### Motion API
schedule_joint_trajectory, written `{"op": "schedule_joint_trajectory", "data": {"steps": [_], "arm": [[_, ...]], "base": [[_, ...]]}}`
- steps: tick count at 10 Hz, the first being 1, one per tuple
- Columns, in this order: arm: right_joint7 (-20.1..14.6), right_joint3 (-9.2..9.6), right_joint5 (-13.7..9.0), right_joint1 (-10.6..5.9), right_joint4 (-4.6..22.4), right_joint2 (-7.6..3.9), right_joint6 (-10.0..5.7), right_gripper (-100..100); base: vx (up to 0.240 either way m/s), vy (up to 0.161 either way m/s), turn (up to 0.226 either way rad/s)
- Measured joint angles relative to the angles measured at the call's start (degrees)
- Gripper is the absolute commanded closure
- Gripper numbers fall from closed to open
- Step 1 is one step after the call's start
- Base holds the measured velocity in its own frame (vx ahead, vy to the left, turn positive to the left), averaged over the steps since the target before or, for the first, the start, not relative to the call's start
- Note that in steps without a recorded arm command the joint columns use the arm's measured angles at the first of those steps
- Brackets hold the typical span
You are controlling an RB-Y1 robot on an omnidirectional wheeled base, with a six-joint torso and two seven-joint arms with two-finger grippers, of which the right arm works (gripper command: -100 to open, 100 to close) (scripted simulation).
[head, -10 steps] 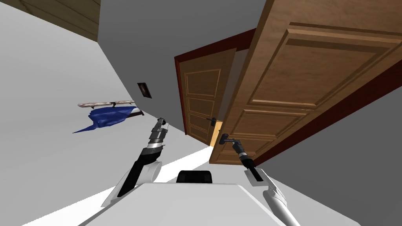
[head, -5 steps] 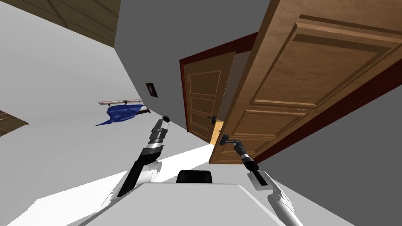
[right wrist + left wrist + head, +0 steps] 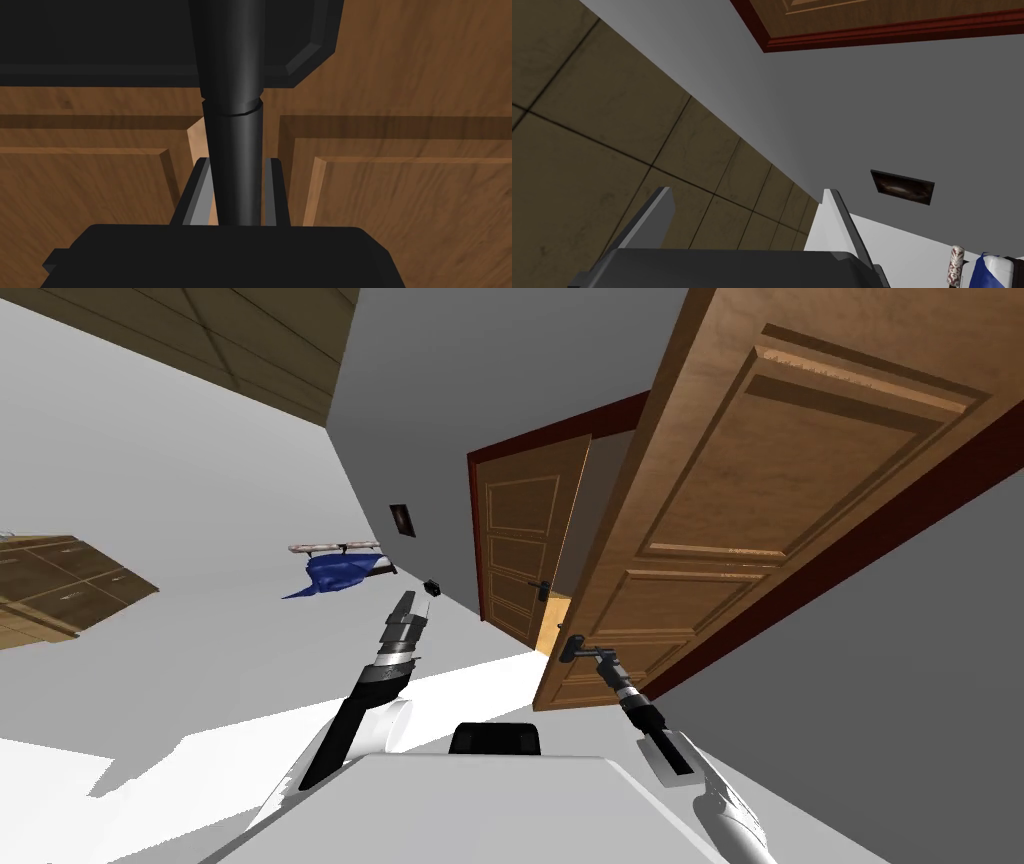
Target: Pull the door open
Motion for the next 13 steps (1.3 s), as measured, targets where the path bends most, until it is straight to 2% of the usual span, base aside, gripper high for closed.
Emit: {"op": "schedule_joint_trajectory", "data": {"steps": [1,3,6,11,13], "arm": [[-0.3,0.18,0.16,0.15,0.32,-0.28,-0.9,100],[-0.6,0.04,0.28,0.41,0.78,-0.66,-1.64,100],[-1.82,-0.38,0.59,1.22,1.14,-1.83,-4.07,100],[-3.39,-0.34,1.38,2.71,2.73,-3.2,-8.42,100],[-3.54,-0.57,1.45,3.01,3.22,-3.49,-8.92,100]], "base": [[-0.07,-0.051,0.028],[-0.187,-0.074,0.15],[-0.218,-0.075,0.163],[-0.166,-0.072,0.088],[-0.18,-0.078,0.169]]}}
